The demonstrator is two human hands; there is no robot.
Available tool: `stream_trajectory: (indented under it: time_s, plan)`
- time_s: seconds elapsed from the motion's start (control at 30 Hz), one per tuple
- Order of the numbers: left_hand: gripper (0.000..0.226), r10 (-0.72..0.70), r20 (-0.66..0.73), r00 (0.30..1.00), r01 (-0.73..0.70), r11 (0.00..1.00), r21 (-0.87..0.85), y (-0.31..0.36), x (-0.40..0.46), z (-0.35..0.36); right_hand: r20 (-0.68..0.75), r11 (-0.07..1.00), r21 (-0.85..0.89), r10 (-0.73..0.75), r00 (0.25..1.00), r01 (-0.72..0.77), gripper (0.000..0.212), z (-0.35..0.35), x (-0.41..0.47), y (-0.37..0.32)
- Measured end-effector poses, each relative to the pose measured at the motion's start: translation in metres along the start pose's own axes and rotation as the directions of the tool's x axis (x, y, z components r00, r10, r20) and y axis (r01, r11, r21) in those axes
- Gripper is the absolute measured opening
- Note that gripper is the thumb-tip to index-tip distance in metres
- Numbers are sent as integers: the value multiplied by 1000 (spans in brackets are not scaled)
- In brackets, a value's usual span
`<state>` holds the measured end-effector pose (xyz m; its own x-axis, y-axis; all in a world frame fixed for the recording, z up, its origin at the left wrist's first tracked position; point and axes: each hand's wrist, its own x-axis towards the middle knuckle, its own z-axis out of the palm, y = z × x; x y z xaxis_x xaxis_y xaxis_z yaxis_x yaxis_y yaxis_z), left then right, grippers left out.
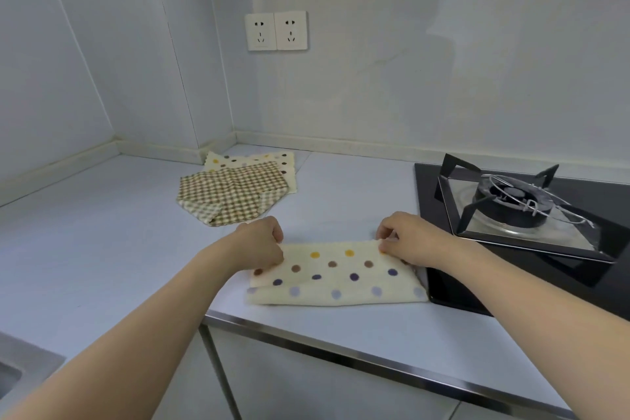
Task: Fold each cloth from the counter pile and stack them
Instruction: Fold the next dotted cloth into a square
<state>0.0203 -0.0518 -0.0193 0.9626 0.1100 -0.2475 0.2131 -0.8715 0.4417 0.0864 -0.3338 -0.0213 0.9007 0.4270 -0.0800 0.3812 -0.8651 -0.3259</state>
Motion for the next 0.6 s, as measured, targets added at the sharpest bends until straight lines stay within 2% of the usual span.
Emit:
stream_trajectory:
  time_s: [0.07, 0.1, 0.2, 0.23, 0.3, 0.4, 0.47, 0.6]
  plan:
    - [25, -23, 46, 999, 22, 1000, 17, 5, 3, -3, 16, 999, 37, -1, 1000, 0, 29, 2, 3, 3]
    - [20, -33, 69, 997, 31, 999, 24, 7, 3, -4, 26, 998, 68, 12, 1000, -14, 28, 2, 3, 3]
    - [8, -20, 112, 994, 15, 999, 42, 14, 0, -6, 65, 995, 86, 37, 997, -43, 3, 0, 1, 2]
    - [8, -4, 108, 994, 2, 1000, 20, 14, -2, -7, 81, 993, 106, 40, 996, -49, 5, -1, 0, 2]
    - [8, 31, 83, 996, -26, 997, -69, 11, -7, -7, 126, 960, 268, 52, 991, -84, 3, -4, -7, 2]
    - [7, 90, 24, 996, -82, 965, -248, 5, -20, -9, 137, 852, 514, 38, 990, -104, 15, -10, -19, 4]
    - [8, 93, -57, 994, -107, 936, -335, 1, -29, -10, 118, 791, 603, 37, 992, -101, 20, -16, -27, 6]
    - [21, 74, -199, 977, -153, 894, -421, -6, -47, -9, 0, 694, 720, 25, 1000, -18, 12, -26, -48, 4]
